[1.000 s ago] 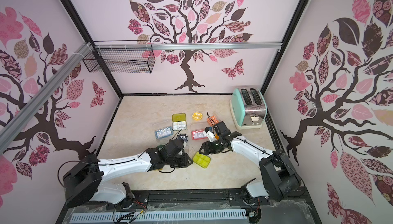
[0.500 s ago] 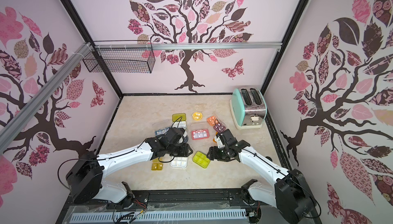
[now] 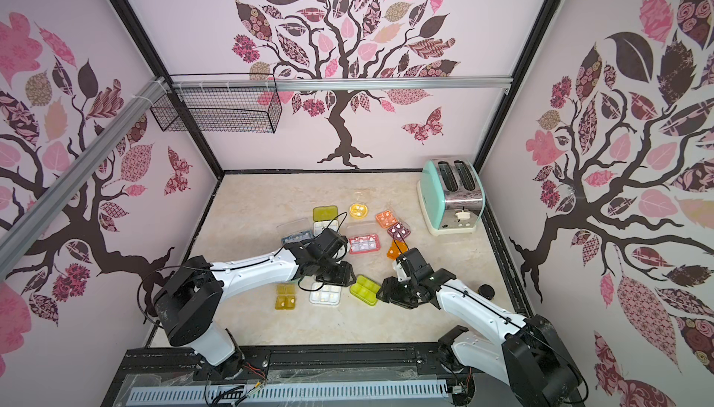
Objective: Close pillboxes
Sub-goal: Close the lid on the pillbox.
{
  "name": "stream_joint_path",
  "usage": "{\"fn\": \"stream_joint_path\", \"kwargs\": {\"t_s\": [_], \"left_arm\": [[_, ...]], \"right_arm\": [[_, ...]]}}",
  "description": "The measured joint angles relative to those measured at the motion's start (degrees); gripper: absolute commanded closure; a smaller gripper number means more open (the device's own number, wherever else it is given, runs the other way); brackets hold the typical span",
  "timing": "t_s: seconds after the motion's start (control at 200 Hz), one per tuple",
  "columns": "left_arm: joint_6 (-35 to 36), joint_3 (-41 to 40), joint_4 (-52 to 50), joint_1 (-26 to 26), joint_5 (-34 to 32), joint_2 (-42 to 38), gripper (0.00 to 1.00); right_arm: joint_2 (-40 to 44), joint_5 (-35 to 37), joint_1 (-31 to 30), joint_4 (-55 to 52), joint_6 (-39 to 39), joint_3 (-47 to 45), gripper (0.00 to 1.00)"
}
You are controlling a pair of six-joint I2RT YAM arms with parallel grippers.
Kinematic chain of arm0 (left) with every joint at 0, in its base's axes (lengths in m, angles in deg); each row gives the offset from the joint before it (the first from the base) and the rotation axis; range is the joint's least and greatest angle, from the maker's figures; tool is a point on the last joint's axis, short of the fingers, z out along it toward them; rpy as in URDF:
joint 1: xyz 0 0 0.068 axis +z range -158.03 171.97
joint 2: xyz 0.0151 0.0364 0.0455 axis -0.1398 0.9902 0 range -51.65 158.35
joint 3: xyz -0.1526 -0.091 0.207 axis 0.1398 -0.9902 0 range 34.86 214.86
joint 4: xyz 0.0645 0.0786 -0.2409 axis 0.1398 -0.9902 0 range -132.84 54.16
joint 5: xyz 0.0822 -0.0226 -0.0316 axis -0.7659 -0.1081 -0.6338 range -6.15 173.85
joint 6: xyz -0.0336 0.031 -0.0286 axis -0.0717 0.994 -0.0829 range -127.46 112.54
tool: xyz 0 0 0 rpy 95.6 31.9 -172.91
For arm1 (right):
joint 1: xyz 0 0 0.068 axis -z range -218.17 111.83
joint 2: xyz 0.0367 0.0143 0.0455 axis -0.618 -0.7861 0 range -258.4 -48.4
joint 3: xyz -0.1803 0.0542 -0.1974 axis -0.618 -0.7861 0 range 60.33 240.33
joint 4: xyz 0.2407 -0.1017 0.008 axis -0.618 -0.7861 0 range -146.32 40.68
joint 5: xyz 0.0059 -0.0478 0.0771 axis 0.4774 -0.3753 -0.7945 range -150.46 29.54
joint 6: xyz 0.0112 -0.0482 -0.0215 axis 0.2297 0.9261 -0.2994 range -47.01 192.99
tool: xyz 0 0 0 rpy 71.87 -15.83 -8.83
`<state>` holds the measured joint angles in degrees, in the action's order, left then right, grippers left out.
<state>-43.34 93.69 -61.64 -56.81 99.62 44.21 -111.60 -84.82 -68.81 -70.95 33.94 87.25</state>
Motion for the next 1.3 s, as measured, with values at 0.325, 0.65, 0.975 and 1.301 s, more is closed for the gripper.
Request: {"fn": "stream_joint_path", "kwargs": {"t_s": [0.325,0.65,0.975,1.301], "left_arm": [[-0.1,0.0,0.0,-0.1,0.2,2.0,0.50],[-0.1,1.3,0.2,-1.4,0.4,4.6,0.53],[-0.1,2.7,0.2,-1.6,0.4,5.8,0.55],[-0.5,2.6,0.7,-2.7,0.4,6.8,0.60]], "right_arm": [[-2.1,-1.0,-1.0,4.0,-1.1,-0.1,0.44],[-4.2,-1.2,-1.6,6.8,-1.5,-1.6,0.49],[-6.2,-1.0,-1.9,9.3,-1.9,-2.6,0.54],[-6.6,-0.1,-2.1,9.4,-1.7,-2.4,0.56]]}}
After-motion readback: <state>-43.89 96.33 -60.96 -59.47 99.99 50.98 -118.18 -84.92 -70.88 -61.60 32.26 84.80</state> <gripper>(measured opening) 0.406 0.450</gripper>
